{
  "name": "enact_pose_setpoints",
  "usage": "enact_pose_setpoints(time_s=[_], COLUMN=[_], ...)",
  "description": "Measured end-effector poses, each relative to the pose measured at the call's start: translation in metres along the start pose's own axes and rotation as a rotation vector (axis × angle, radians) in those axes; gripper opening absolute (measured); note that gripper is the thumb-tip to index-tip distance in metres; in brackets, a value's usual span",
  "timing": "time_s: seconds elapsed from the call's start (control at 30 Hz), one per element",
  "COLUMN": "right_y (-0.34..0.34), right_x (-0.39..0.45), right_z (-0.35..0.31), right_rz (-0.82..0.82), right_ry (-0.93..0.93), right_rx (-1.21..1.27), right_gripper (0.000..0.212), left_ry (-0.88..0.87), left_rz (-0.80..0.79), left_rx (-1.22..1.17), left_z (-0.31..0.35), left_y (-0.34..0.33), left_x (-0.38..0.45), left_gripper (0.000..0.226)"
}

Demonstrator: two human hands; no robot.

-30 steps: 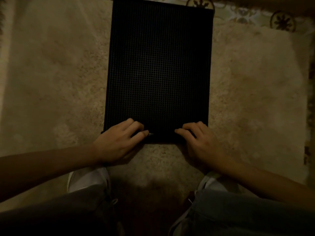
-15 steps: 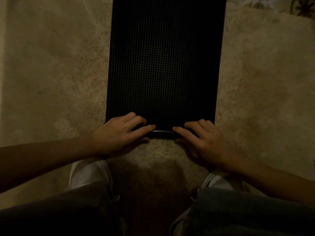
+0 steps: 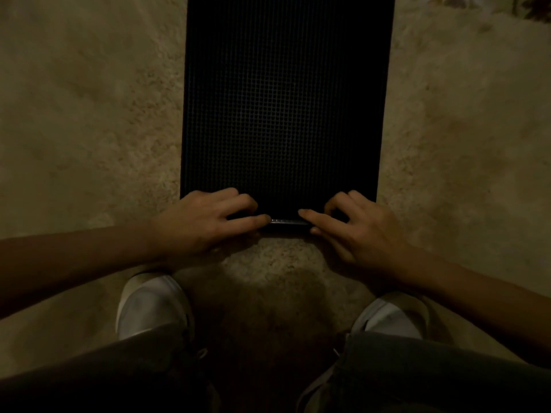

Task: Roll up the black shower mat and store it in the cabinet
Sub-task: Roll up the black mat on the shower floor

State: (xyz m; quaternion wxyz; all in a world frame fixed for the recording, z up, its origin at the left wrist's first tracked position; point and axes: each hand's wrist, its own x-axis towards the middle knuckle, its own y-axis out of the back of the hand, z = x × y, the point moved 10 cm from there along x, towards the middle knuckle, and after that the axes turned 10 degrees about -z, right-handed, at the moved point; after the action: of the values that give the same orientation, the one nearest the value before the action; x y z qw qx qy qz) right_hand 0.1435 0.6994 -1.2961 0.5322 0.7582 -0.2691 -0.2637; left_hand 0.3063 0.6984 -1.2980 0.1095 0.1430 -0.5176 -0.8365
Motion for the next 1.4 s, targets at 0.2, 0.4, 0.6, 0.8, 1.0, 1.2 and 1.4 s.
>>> enact_pose_setpoints(time_s=[0.2, 0.4, 0.6, 0.8, 1.0, 1.2, 1.4], right_y=[0.003, 0.006, 0.015, 0.027, 0.035, 0.031, 0.017], right_x=[0.001, 0.009, 0.011, 0.022, 0.022, 0.028, 0.041], right_z=[0.005, 0.013, 0.008, 0.020, 0.012, 0.000, 0.000], right_rz=[-0.017, 0.012, 0.075, 0.122, 0.258, 0.327, 0.256], right_ry=[0.001, 0.023, 0.046, 0.000, 0.056, -0.114, -0.213], right_rx=[-0.002, 0.019, -0.038, -0.024, -0.189, -0.139, -0.146], right_gripper=[0.040, 0.028, 0.024, 0.024, 0.022, 0.019, 0.035], left_ry=[-0.009, -0.007, -0.018, 0.159, 0.260, 0.213, 0.249], left_rz=[0.048, 0.004, 0.035, 0.162, 0.308, 0.317, 0.304], left_rx=[-0.036, -0.069, -0.009, 0.187, 0.290, 0.305, 0.329], left_z=[-0.004, -0.016, -0.009, -0.001, -0.003, -0.015, -0.020], left_y=[0.007, 0.019, 0.030, 0.031, 0.025, 0.026, 0.037], left_x=[0.004, 0.012, 0.018, 0.016, 0.004, 0.008, 0.015], left_gripper=[0.038, 0.039, 0.031, 0.036, 0.037, 0.037, 0.030])
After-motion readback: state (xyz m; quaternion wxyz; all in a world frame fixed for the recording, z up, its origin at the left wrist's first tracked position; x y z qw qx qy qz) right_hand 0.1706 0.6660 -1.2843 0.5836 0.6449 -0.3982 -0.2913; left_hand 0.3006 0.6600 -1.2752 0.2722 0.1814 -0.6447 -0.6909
